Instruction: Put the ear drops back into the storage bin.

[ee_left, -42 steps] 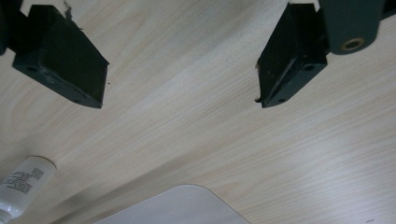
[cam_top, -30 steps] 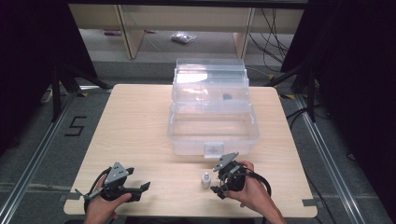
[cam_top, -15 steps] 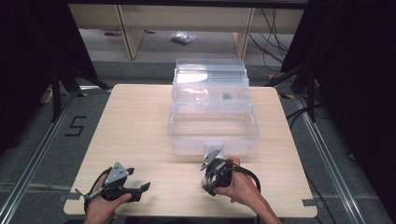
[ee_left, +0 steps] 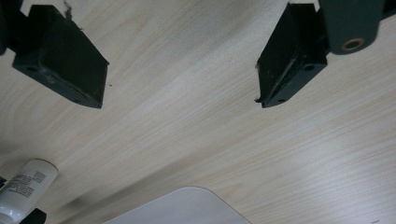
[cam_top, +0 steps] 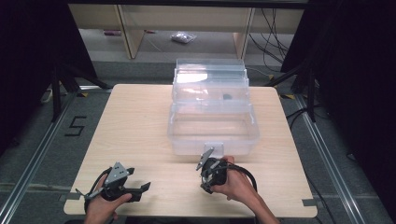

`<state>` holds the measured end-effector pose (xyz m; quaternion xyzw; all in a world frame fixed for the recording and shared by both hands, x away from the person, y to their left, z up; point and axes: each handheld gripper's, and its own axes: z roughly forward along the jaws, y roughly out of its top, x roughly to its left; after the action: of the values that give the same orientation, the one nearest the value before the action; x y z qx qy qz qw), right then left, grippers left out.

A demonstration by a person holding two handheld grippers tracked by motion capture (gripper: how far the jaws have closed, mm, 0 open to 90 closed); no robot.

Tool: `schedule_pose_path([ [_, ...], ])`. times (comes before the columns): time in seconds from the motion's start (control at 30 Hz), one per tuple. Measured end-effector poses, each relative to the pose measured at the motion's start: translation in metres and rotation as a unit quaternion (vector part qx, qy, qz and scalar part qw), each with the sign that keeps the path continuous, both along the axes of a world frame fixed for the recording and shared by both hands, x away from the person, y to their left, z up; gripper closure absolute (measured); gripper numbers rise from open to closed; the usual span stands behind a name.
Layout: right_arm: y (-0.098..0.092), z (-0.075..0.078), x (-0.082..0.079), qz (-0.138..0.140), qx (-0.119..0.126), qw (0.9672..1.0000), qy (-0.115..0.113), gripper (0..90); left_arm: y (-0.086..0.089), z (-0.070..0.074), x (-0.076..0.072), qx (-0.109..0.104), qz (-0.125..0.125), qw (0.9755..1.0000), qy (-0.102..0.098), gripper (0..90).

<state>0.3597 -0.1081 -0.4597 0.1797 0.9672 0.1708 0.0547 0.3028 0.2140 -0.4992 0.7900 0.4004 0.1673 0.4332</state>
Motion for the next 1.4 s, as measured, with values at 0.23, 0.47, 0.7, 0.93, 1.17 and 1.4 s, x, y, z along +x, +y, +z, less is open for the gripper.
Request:
schedule_pose_path([
  [0.23,0.006,0.001,0.0,-0.002,-0.021,0.9998,0.006,46.7,0.0,0.0,0.0,-0.002,0.001,1.0,-0.002,15.4],
  [0.47,0.01,-0.001,0.004,0.004,-0.03,0.9995,0.01,51.7,0.0,0.0,0.0,-0.003,0.0,1.0,-0.003,15.4],
  [0.7,0.011,-0.003,0.004,-0.004,-0.036,0.9991,0.022,56.7,0.0,0.001,0.0,-0.002,-0.001,1.0,-0.003,15.4],
  [0.93,0.012,-0.003,0.004,-0.001,-0.042,0.9988,0.023,60.0,0.0,0.001,-0.001,-0.001,0.003,1.0,-0.003,15.4],
  [1.17,0.007,0.009,0.004,-0.008,-0.037,0.9992,0.009,60.0,0.0,0.001,0.0,-0.003,0.0,1.0,-0.002,15.4],
  [1.4,-0.001,0.014,0.006,-0.007,-0.02,0.9997,0.008,60.0,0.0,0.001,0.0,-0.003,0.0,1.0,-0.002,15.5],
])
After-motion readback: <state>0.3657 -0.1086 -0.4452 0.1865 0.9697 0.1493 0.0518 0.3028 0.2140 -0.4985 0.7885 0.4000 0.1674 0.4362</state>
